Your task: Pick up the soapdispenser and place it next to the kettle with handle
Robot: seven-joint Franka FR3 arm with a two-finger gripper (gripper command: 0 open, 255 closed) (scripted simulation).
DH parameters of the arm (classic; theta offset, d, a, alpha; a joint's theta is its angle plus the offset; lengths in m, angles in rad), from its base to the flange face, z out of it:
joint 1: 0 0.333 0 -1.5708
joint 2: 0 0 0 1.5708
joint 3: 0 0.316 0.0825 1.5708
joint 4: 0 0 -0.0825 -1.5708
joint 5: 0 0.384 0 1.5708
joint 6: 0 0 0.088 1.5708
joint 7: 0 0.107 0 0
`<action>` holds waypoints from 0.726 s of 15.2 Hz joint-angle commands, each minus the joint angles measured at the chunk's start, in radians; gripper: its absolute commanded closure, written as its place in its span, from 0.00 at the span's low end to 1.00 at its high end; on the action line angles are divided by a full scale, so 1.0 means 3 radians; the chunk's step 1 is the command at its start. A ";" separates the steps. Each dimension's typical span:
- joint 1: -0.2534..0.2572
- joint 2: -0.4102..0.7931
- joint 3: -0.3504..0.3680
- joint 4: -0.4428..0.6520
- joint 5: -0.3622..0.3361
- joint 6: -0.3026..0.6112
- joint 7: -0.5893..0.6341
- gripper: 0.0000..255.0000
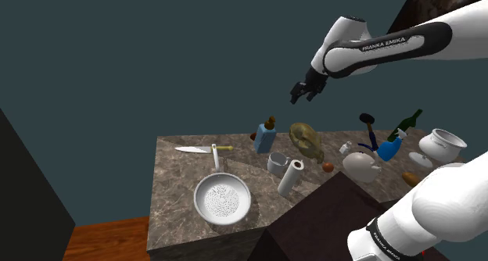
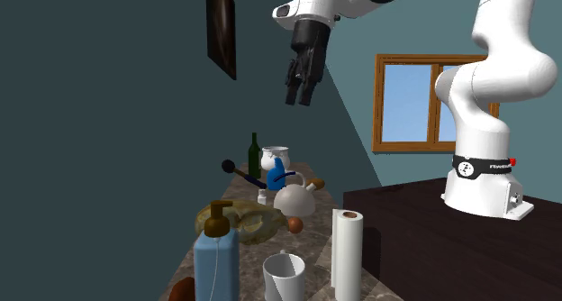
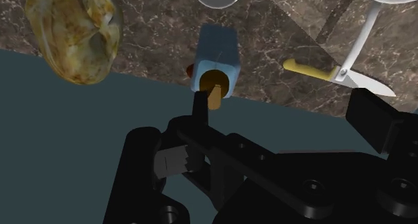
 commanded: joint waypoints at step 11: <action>-0.0100 0.1539 -0.0099 0.0676 0.0357 0.0874 -0.0362 0.00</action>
